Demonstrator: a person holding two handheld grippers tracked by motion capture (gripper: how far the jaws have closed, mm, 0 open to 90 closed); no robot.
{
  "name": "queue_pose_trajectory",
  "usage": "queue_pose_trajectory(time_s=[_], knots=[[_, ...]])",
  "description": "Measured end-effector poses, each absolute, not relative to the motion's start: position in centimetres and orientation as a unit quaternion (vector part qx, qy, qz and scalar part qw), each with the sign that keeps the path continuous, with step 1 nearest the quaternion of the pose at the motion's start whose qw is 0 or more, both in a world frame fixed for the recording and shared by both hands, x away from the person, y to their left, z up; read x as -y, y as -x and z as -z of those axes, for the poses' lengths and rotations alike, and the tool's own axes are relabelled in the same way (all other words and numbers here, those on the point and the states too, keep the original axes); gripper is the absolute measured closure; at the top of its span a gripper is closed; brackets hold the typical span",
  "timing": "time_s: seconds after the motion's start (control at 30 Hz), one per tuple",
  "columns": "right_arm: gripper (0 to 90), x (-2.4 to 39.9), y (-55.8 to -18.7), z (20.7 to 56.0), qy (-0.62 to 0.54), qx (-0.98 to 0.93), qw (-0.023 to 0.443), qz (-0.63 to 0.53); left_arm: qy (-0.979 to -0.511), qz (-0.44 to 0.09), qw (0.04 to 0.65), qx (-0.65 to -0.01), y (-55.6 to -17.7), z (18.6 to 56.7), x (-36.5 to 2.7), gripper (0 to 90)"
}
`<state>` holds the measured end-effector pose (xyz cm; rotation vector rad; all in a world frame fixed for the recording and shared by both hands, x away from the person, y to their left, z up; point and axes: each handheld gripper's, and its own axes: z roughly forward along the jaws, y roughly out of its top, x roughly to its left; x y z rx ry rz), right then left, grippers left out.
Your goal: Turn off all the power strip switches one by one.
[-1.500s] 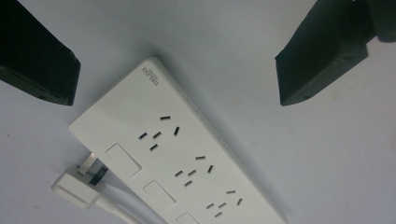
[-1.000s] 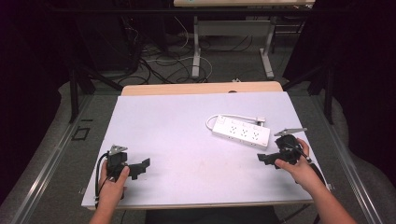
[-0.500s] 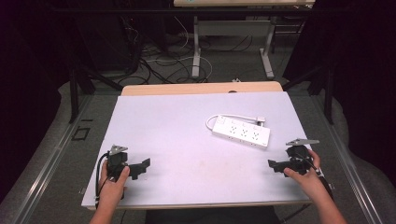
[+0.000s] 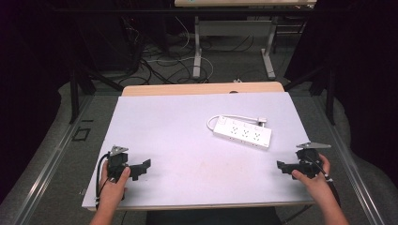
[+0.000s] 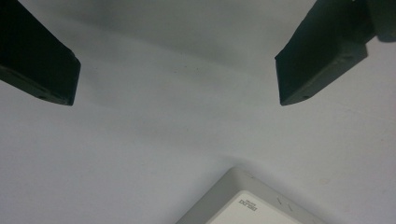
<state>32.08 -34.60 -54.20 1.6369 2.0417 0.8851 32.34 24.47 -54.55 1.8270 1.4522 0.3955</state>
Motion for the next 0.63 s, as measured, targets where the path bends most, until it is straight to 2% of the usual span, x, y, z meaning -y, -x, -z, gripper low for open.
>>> queue_pose_trajectory(time_s=[0.63], knots=[[0.0, 35.2, -31.73, 54.58, -0.592, -0.715, 0.199, -0.315, -0.714, -0.155, 0.377, -0.57, -32.44, 54.57, -24.47, 0.6]])
